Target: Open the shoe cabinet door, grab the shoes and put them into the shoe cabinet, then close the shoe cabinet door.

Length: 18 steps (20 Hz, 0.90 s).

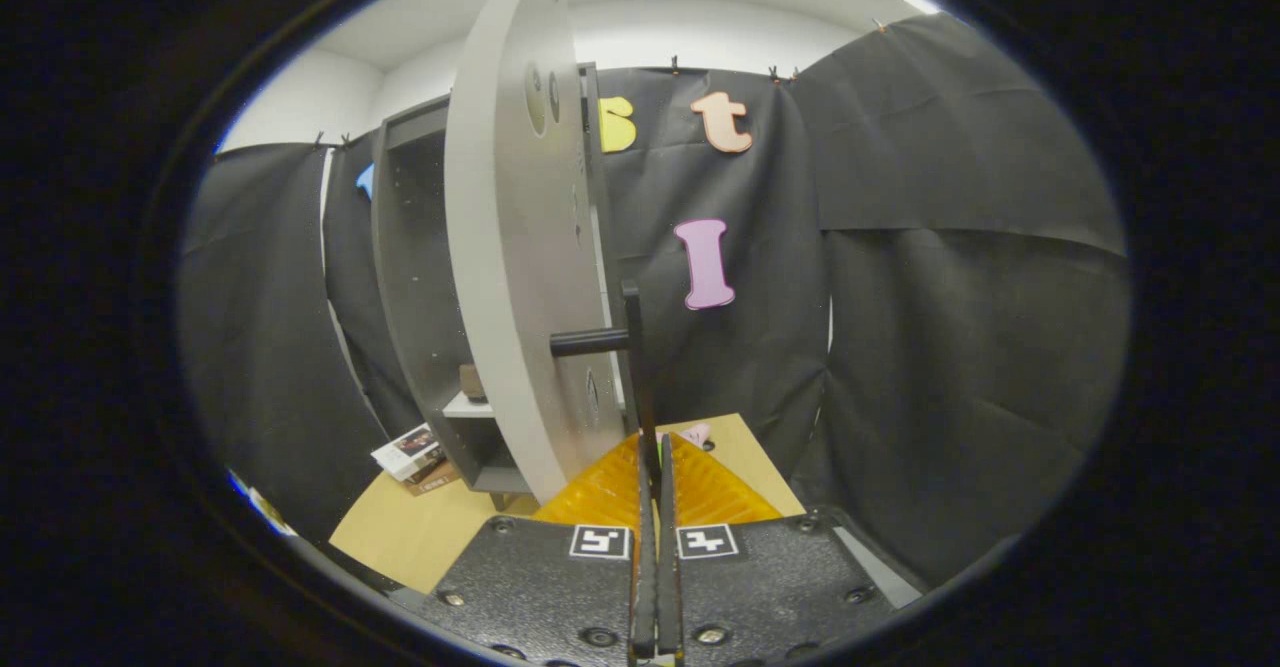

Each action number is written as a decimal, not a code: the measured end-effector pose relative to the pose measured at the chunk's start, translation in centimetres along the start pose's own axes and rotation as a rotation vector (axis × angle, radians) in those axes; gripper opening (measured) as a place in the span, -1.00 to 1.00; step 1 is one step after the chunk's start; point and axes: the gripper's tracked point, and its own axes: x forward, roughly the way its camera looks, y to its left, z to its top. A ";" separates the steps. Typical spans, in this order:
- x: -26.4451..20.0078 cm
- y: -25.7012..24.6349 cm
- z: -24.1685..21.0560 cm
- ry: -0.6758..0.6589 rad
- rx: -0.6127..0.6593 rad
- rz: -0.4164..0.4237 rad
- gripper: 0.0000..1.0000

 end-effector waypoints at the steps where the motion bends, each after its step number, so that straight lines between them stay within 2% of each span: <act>1: -0.1 -0.3 0.0 0.005 -0.002 -0.010 -0.92; 5: -2.1 -1.5 0.0 0.006 0.013 -0.030 -0.92; 11: -7.0 -5.8 0.2 -0.030 0.004 -0.180 -0.92; 13: -8.9 -5.6 -0.7 -0.026 0.008 -0.193 -0.65; 14: -9.5 -5.4 -1.3 -0.025 0.005 -0.194 -0.30; 17: -10.5 -4.5 -3.9 -0.033 -0.034 -0.216 0.25; 18: -10.3 -3.9 -5.0 -0.030 -0.040 -0.217 0.50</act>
